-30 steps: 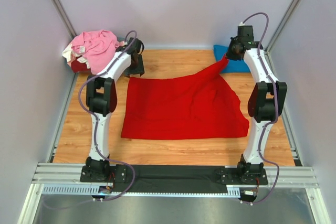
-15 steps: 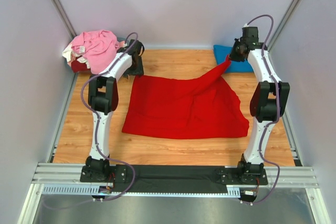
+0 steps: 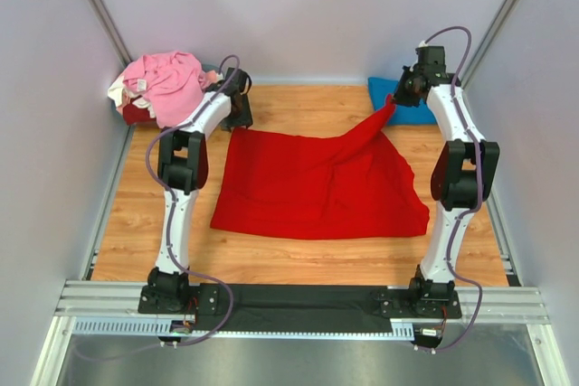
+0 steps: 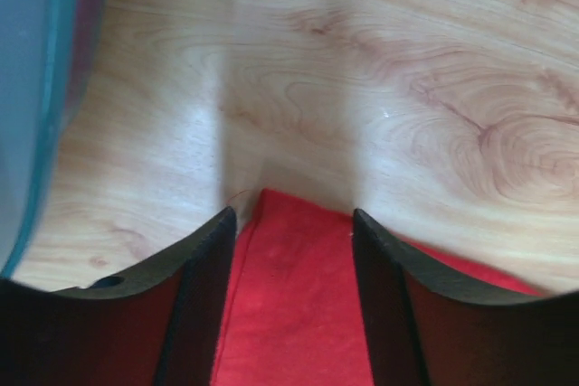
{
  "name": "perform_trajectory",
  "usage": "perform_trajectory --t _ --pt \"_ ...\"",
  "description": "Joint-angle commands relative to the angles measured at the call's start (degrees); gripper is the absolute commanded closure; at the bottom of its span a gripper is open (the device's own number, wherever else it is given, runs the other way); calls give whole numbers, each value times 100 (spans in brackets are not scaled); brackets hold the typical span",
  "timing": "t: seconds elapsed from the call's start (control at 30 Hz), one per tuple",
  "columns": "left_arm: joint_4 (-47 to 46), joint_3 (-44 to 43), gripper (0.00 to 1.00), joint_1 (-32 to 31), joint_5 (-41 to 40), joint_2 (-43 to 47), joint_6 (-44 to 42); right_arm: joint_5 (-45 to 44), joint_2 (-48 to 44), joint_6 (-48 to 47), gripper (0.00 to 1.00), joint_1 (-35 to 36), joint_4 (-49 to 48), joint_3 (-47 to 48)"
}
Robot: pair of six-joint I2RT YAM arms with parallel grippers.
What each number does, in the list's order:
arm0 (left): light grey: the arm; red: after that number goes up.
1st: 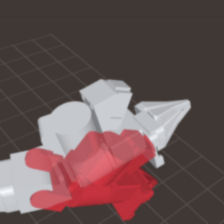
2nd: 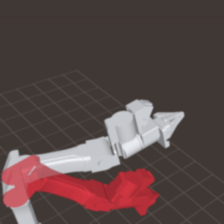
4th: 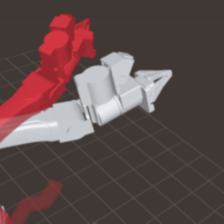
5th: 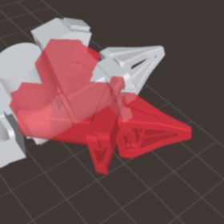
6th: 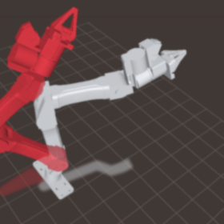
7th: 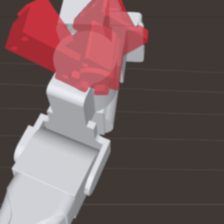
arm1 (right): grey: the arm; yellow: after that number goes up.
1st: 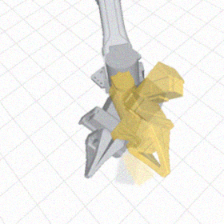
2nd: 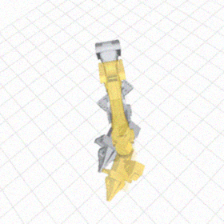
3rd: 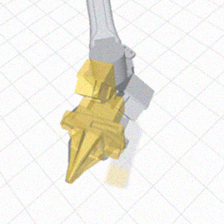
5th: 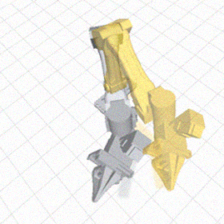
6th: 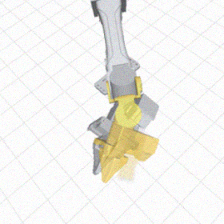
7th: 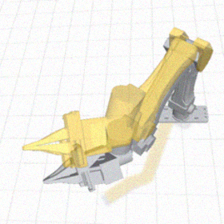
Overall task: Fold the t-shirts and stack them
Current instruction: Fold the tshirt
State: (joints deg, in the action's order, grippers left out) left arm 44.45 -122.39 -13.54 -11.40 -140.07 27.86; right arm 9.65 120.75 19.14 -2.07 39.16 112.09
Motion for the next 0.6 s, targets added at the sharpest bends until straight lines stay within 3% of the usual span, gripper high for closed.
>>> perform_trajectory --t 0.0,0.2,0.37,0.4,0.57 --pt "-6 -119 40 -17 182 -222 167 142 -69 73 100 4 -154 23" --pt "-50 -4 60 -17 147 -249 88 204 -16 82 100 4 -136 23" --pt "-94 48 89 -17 120 -205 18 405 124 82 100 66 -154 111" --pt "-111 48 100 -8 129 -214 -17 467 159 64 100 75 -128 189" --pt "-147 -22 100 18 156 -39 -237 1003 458 38 100 162 38 699"
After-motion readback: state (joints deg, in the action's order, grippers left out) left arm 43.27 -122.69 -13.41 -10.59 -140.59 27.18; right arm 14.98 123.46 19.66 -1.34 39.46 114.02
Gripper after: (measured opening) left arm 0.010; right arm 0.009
